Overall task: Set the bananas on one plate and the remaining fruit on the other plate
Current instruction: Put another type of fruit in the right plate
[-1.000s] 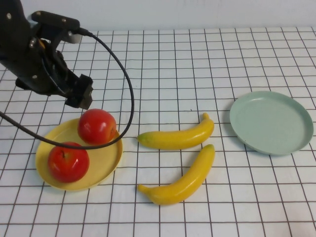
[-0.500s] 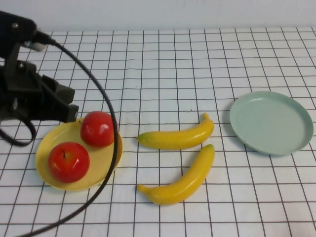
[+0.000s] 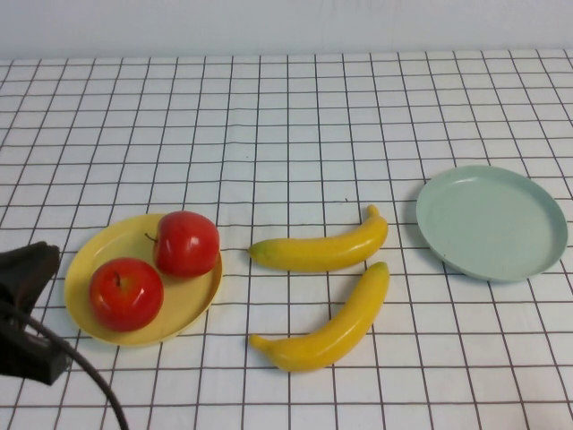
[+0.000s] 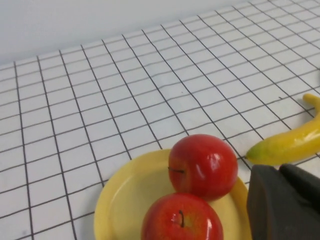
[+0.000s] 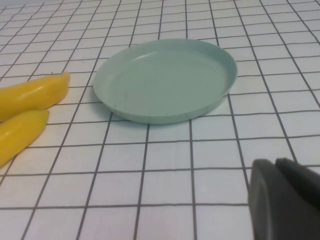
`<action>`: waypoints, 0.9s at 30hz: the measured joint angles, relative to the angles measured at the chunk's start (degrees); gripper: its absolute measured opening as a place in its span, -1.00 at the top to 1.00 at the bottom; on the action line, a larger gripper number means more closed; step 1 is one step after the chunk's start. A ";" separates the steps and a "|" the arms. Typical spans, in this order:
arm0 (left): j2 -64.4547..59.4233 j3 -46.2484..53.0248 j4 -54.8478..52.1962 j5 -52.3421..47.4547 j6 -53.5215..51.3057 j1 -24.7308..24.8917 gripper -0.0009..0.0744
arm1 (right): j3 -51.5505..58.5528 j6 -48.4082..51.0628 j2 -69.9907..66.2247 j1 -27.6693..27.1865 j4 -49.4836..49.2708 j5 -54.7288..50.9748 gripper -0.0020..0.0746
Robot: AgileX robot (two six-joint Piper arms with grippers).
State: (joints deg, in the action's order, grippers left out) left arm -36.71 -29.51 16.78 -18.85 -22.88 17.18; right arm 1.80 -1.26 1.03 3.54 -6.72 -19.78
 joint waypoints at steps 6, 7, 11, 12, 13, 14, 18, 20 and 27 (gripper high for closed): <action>7.66 13.18 0.00 15.91 3.01 0.00 0.98 | 0.00 0.00 0.00 0.00 0.00 0.00 0.99; 8.99 15.77 0.00 18.85 3.91 0.00 0.98 | 0.00 0.00 0.00 0.00 0.00 0.00 0.99; 15.27 24.07 -2.56 28.29 5.46 0.00 0.98 | 0.00 0.00 0.00 0.00 0.00 0.00 0.99; 16.74 25.55 -2.97 29.13 5.59 0.00 0.98 | 0.00 0.00 0.00 0.00 0.00 0.00 0.99; 18.91 26.70 -3.39 29.68 5.69 -0.10 0.98 | 0.00 0.00 0.00 0.00 0.00 0.00 0.98; 20.69 27.60 -3.51 29.80 5.66 -0.41 0.98 | 0.00 0.00 0.00 0.00 0.00 0.00 0.99; 26.74 29.95 -5.51 27.54 5.71 -4.76 0.98 | 0.00 0.00 0.00 0.00 0.00 0.00 0.99; 29.33 30.67 -7.08 24.81 5.84 -8.16 0.98 | 0.00 0.00 0.00 0.00 0.00 0.00 0.99; 37.05 30.99 -11.67 12.10 8.43 -14.87 0.98 | 0.00 0.00 0.00 0.00 0.00 0.00 0.99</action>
State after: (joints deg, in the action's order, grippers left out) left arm 0.34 1.48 5.11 -6.75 -14.44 2.31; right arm 1.80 -1.26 1.03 3.54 -6.72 -19.78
